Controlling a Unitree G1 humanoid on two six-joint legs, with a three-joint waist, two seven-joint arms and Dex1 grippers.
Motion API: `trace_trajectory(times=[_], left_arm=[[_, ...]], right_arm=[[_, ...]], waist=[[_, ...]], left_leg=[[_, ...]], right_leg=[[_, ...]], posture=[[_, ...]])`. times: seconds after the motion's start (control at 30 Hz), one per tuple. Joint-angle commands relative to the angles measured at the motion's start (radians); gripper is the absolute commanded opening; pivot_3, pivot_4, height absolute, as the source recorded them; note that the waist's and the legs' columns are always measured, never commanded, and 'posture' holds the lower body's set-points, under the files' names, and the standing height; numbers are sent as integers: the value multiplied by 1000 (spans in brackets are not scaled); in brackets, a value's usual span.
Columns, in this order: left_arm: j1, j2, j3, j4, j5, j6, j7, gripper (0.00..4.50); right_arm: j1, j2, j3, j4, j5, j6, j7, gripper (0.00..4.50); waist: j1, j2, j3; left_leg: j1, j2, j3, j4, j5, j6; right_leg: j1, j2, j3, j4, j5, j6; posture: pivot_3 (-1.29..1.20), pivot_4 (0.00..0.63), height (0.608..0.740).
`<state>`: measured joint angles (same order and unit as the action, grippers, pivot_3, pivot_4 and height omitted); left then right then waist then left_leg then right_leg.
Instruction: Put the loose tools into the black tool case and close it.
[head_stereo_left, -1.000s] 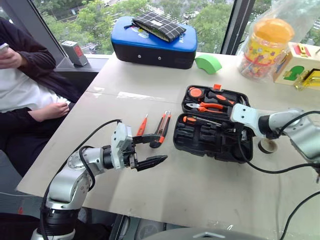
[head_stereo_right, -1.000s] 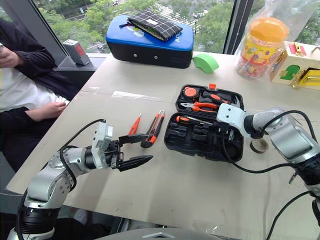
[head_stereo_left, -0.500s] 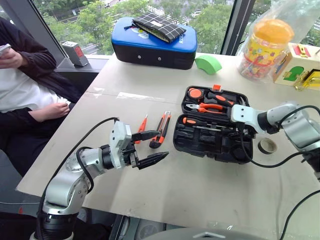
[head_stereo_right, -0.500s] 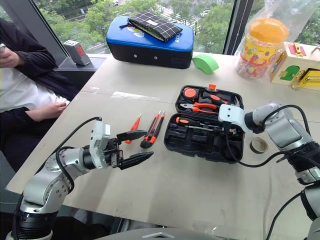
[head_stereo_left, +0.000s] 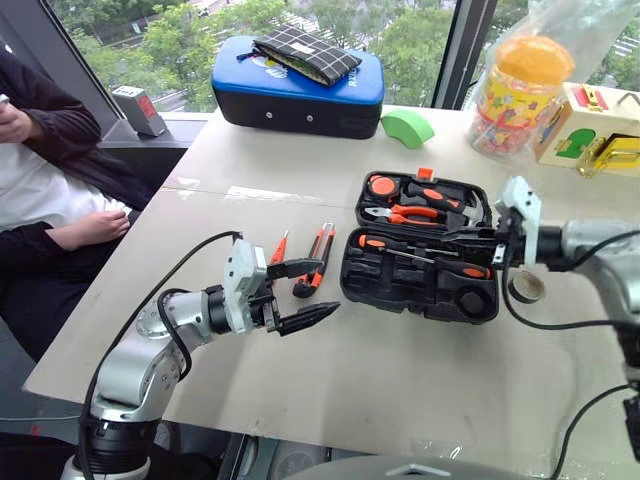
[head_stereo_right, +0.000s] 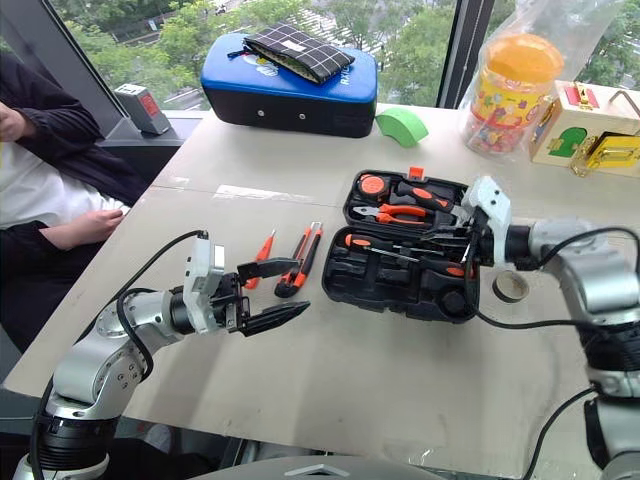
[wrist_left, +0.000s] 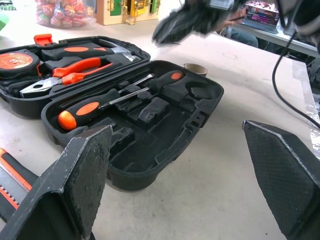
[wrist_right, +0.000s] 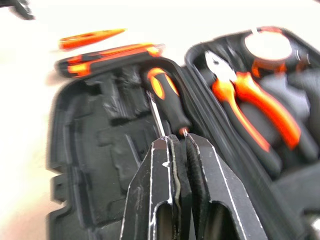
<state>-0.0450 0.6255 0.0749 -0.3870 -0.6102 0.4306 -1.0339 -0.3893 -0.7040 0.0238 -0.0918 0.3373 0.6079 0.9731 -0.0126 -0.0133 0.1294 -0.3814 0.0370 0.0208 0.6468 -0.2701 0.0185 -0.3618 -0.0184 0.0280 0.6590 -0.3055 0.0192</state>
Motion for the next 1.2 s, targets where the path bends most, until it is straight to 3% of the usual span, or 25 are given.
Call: trace_trajectory(times=[0.03, 0.13, 0.3, 0.43, 0.47, 0.57, 0.7, 0.83, 1.1, 1.2], left_arm=[[-20, 17, 10, -15, -3, 0, 11, 4259], [-24, 31, 20, -8, 8, -3, 21, 4259], [-7, 39, 47, 5, 17, -8, 53, 4259], [32, -9, 93, -20, 20, 29, 192, 4259], [46, -39, 110, -29, 30, 43, 263, 4259], [62, -108, 155, -35, 75, 124, 484, 4259], [23, -152, 157, -48, 128, 236, 668, 4259], [32, -186, 60, -93, 203, 298, 763, 4259], [22, -202, 19, 18, 318, 309, 836, 4259], [34, -216, 2, 25, 323, 290, 816, 3560]], right_arm=[[46, 4, 100, 18, -126, -101, -53, 71], [69, -2, 264, 114, -297, -218, -77, 71], [73, 12, 293, 124, -372, -301, -96, 71], [135, 91, 70, -61, -164, -384, -122, 71], [152, 98, 6, -135, -48, -308, -92, 71], [240, 49, -64, -380, 139, -202, -23, 782], [261, 5, -92, -537, 260, -92, -51, 2648], [294, -61, -149, -612, 339, -65, -27, 4452], [346, -97, -172, -646, 340, -115, -20, 4452], [366, -94, -195, -654, 345, -140, -21, 4500]], waist=[[0, 0, 0], [-8, -3, -5], [-7, -11, -12], [-1, -13, -13], [-1, -12, -12], [-2, 3, -2], [0, -3, -2], [2, -4, -2], [1, -4, -2], [3, -4, -2]], left_leg=[[0, 0, 0, 0, 0, 0], [2, 0, 1, 0, 0, 0], [5, 1, 1, 0, 0, 0], [4, 1, 0, 0, 0, 0], [3, 1, 0, 0, 0, 0], [0, 0, 1, -1, 0, 0], [1, 1, -2, -2, 0, 0], [0, 0, -1, 0, 0, 0], [1, 0, -1, -2, 0, 0], [1, 0, 0, -3, 0, 0]], right_leg=[[0, 0, 0, 0, 0, 0], [0, 0, 1, 1, 0, 0], [3, 1, 0, 2, 0, 0], [3, 1, 0, 2, 0, -1], [2, 0, 0, 1, 0, 0], [-1, 0, 0, 1, 0, 0], [0, 0, -3, 1, 0, 1], [1, -1, -3, 1, 0, 1], [0, -2, -3, -1, 0, 0], [0, -2, -3, -2, 0, 0]], posture=[[0, 150, 740], [0, 150, 740], [0, 150, 740], [0, 150, 740], [0, 150, 740], [0, 150, 740], [0, 150, 740], [0, 150, 740], [0, 150, 740], [0, 150, 740]])
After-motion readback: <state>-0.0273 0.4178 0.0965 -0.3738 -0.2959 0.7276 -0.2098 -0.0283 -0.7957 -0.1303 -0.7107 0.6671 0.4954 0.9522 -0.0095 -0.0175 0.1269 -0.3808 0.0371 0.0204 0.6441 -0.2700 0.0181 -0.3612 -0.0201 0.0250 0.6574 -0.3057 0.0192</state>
